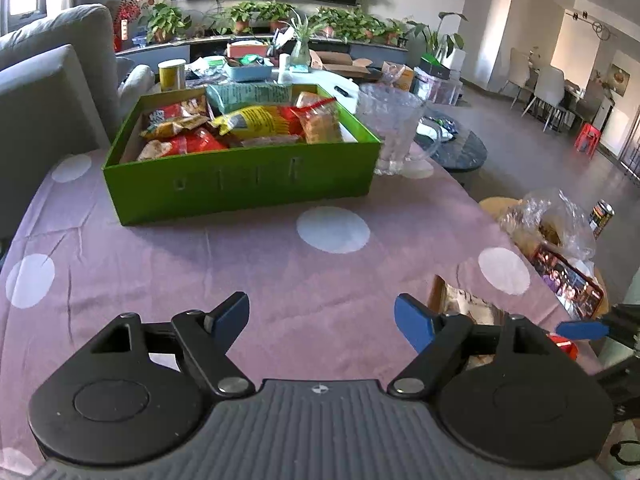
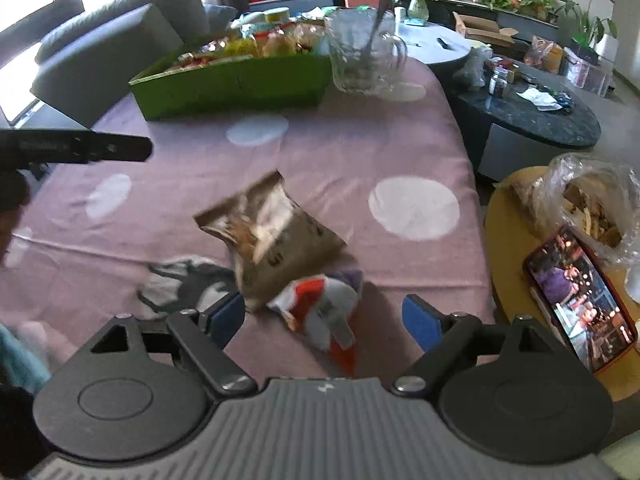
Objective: Organize snacks
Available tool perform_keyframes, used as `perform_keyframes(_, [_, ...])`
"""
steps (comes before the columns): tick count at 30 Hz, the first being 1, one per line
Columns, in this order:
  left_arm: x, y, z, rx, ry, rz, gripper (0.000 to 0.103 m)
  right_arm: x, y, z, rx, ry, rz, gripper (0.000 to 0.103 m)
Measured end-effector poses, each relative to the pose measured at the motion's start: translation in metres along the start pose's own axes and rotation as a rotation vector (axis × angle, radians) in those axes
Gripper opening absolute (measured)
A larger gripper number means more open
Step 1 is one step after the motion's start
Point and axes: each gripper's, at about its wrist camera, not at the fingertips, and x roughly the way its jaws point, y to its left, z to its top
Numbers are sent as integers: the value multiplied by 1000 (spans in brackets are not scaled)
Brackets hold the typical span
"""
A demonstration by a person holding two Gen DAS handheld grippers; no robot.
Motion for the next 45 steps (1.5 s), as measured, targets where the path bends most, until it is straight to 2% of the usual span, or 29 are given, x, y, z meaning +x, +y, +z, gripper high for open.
perform_keyframes(4, [3, -7, -1, 15, 14, -7, 78, 6, 1, -2, -51, -15, -32, 79])
perform_keyframes(9, [5, -18, -6, 32, 40, -39, 78, -1, 0, 2, -65, -54, -26, 79])
perform_keyframes(13, [8, -42, -11, 105, 66, -100, 79, -6, -8, 13, -16, -105, -41, 79])
perform_keyframes(16, [14, -61, -16, 165, 74, -120, 84, -9, -17, 25, 30, -135, -65, 79])
perform_keyframes(22, [31, -82, -21, 189, 105, -137, 85, -17, -22, 44, 31, -183, -64, 79])
perform_keyframes(29, [51, -99, -22, 256, 135, -127, 86, -9, -24, 47, 49, -170, -36, 79])
perform_keyframes(36, [67, -115, -22, 320, 132, -116, 87, -6, -31, 47, 79, -158, -33, 79])
perform_keyframes(39, [68, -113, -21, 312, 127, -136, 84, -3, -34, 49, 100, -149, -34, 79])
perform_keyframes(40, [68, -112, -21, 308, 126, -140, 81, -2, -35, 49, 105, -146, -37, 79])
perform_keyframes(41, [66, -109, -20, 301, 127, -148, 73, -1, -35, 49, 109, -142, -39, 79])
perform_keyframes(42, [65, -107, -18, 290, 129, -155, 71, 0, -34, 49, 111, -141, -39, 79])
perform_keyframes(44, [58, -100, -14, 267, 118, -175, 58, 1, -34, 50, 112, -140, -37, 79])
perform_keyframes(45, [55, -97, -12, 262, 111, -176, 57, 1, -34, 50, 112, -141, -35, 79])
